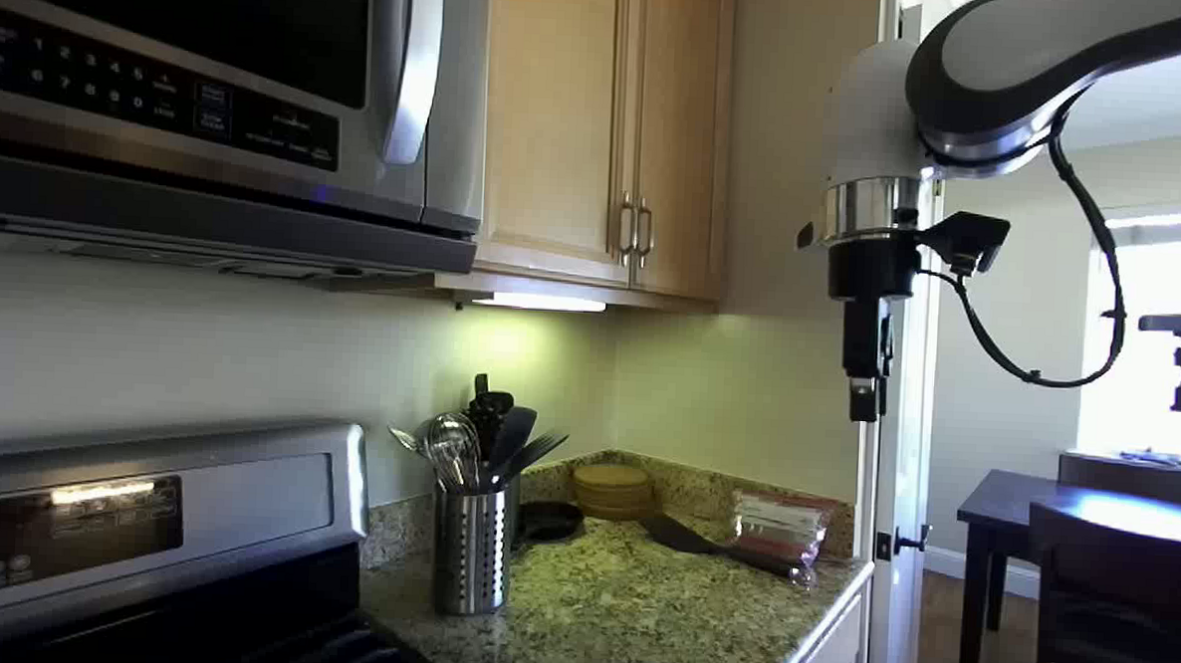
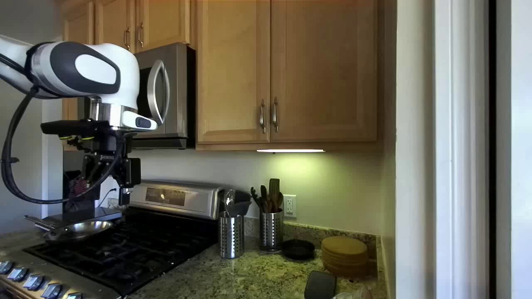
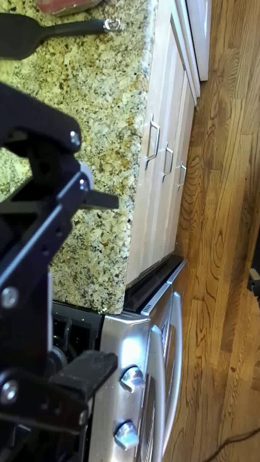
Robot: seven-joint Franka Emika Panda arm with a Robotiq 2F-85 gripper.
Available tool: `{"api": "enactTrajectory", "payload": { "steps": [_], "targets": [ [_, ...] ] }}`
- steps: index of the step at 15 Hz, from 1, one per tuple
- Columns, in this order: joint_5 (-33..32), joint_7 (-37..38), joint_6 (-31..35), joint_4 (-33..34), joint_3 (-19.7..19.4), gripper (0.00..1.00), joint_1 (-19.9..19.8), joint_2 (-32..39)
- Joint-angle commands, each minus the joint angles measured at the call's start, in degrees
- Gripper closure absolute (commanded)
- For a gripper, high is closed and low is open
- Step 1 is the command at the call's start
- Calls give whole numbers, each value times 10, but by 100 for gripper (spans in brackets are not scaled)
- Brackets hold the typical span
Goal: Open the left door on the upper cabinet
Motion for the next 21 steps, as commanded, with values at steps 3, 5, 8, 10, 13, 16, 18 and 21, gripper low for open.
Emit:
{"api": "enactTrajectory", "payload": {
  "steps": [3,5,8,10,13,16,18,21],
  "targets": [
    [1,-1,-2,1,2,0,-3,0],
    [1,-1,-2,1,2,0,-3,0],
    [-2,-5,11,4,4,0,-1,17],
    [-13,-6,36,10,7,0,-6,39],
    [-37,-15,90,32,2,0,-14,85],
    [-83,-25,142,73,-5,0,-30,135],
    [-116,-30,158,106,-9,0,-40,153],
    [-143,-39,184,160,-20,0,-52,184]
  ]
}}
